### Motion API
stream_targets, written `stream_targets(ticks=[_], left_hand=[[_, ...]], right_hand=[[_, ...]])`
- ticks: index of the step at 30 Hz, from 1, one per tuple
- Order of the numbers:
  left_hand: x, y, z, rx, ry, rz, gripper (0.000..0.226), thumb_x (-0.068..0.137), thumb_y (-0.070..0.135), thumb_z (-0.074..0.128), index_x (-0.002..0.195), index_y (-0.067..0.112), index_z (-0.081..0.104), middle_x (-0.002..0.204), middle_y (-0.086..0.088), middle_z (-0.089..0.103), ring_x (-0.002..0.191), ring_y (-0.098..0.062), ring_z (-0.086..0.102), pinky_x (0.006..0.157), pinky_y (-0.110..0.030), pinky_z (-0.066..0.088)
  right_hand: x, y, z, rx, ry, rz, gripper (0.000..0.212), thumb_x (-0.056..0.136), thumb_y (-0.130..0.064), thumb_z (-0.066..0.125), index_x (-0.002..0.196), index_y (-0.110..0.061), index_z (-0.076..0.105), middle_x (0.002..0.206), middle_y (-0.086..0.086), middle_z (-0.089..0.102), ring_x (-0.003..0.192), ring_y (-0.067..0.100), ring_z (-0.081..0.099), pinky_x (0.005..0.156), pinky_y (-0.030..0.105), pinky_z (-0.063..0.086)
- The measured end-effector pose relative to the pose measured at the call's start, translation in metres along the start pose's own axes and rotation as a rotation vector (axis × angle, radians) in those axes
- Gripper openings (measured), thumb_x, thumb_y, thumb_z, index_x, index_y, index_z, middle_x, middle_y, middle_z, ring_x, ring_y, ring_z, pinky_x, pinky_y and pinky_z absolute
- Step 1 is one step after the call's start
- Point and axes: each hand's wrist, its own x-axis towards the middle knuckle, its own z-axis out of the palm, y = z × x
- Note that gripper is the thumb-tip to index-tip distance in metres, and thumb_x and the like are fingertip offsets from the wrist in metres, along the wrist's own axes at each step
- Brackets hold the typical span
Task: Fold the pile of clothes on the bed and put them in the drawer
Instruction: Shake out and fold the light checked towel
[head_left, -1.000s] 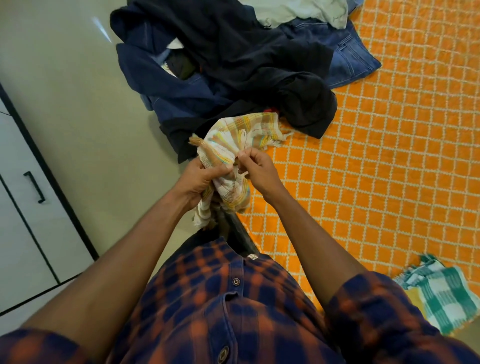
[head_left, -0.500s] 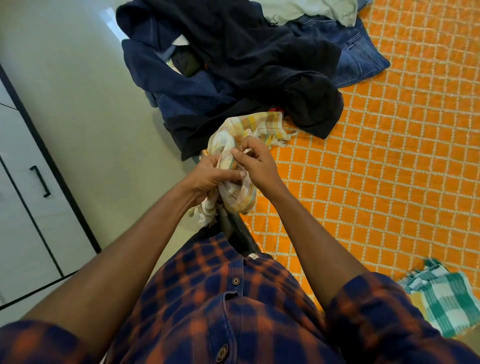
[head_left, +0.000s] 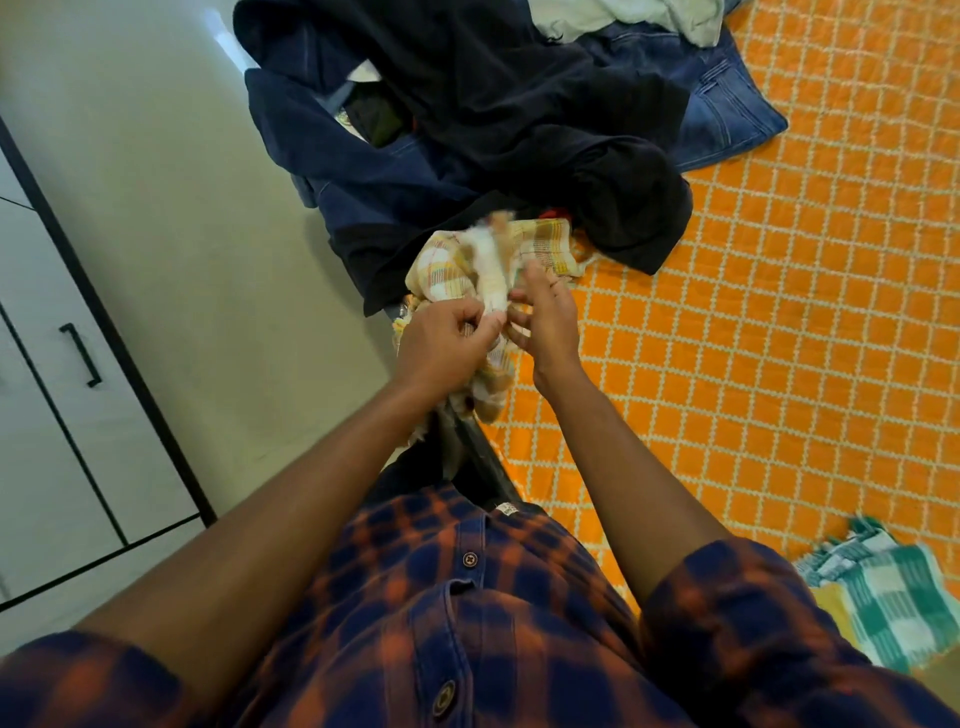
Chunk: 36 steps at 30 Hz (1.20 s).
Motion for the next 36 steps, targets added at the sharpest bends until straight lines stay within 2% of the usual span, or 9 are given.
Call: stream_targets(ticks=[3,5,8,11,16,21,26,32,36], left_hand=[[-0.003,-0.001,0.006,0.298,-0.027,0.192,0.021,0.087,0.038,0.068,0.071,0.026,0.063,0.068,0.009,0.056,0.066,-0.011,0.053,0.054,-0.032,0.039],[-0.004,-0.006,0.010,0.284,-0.105,0.192,0.017,0.084,0.045,0.068,0.083,0.029,0.073,0.077,0.010,0.065,0.073,-0.013,0.060,0.060,-0.038,0.049],[-0.004,-0.015,0.008,0.030,-0.182,0.050,0.028,0.074,0.059,0.075,0.089,0.035,0.076,0.086,0.015,0.072,0.082,-0.004,0.066,0.075,-0.035,0.055],[-0.004,-0.017,0.006,-0.236,-0.123,-0.150,0.027,0.079,0.053,0.078,0.090,0.029,0.073,0.089,0.013,0.072,0.087,-0.003,0.067,0.079,-0.027,0.054],[0.002,0.004,-0.002,-0.737,-0.096,-0.443,0.026,0.097,0.042,0.061,0.099,0.020,0.073,0.097,0.002,0.077,0.093,-0.011,0.073,0.082,-0.026,0.056],[0.004,0.006,0.004,-0.542,0.013,-0.380,0.039,0.089,0.052,0.068,0.095,0.013,0.069,0.086,0.003,0.074,0.082,-0.011,0.072,0.075,-0.031,0.058],[0.006,0.011,0.003,-0.815,-0.061,-0.491,0.025,0.096,0.027,0.066,0.112,0.007,0.070,0.097,-0.005,0.077,0.090,-0.017,0.075,0.074,-0.027,0.057],[0.004,0.000,-0.005,-0.934,-0.196,-0.564,0.042,0.093,0.025,0.071,0.121,-0.005,0.064,0.122,-0.027,0.066,0.106,-0.036,0.067,0.098,-0.048,0.054],[0.003,0.005,-0.005,-0.902,-0.285,-0.536,0.046,0.090,0.025,0.074,0.122,-0.006,0.064,0.122,-0.031,0.065,0.115,-0.045,0.063,0.103,-0.056,0.049]], right_hand=[[-0.008,0.005,-0.004,-0.209,-0.176,-0.102,0.031,0.099,-0.034,0.065,0.081,-0.009,0.060,0.074,0.010,0.052,0.068,0.020,0.054,0.069,0.034,0.050],[-0.009,0.010,-0.005,-0.260,-0.160,-0.158,0.036,0.102,-0.022,0.061,0.072,-0.003,0.057,0.067,0.012,0.048,0.065,0.015,0.054,0.076,0.034,0.050],[-0.006,0.010,-0.006,0.151,-0.181,0.020,0.027,0.105,-0.022,0.053,0.106,0.001,0.068,0.107,0.025,0.066,0.099,0.035,0.065,0.096,0.050,0.053],[-0.001,0.004,-0.012,0.518,-0.238,0.275,0.047,0.106,-0.029,0.044,0.141,0.001,0.053,0.142,0.027,0.054,0.130,0.043,0.054,0.114,0.056,0.040],[-0.005,-0.005,-0.010,0.577,-0.365,0.321,0.045,0.108,-0.030,0.037,0.130,0.002,0.060,0.117,0.023,0.068,0.108,0.037,0.066,0.105,0.052,0.047],[-0.007,0.000,0.000,0.456,-0.286,0.291,0.046,0.104,-0.029,0.047,0.133,0.004,0.059,0.111,0.022,0.068,0.101,0.036,0.065,0.094,0.048,0.052],[-0.012,0.013,0.008,0.336,-0.247,0.284,0.045,0.103,-0.032,0.053,0.132,0.001,0.062,0.129,0.025,0.065,0.122,0.041,0.062,0.110,0.055,0.045],[-0.015,0.011,0.008,-0.071,-0.116,-0.042,0.026,0.106,-0.020,0.053,0.089,-0.007,0.068,0.081,0.004,0.072,0.075,0.015,0.067,0.071,0.032,0.055],[-0.007,0.012,0.000,-0.200,0.035,-0.130,0.027,0.101,-0.021,0.057,0.077,-0.020,0.068,0.085,-0.004,0.069,0.083,0.011,0.064,0.077,0.038,0.053]])
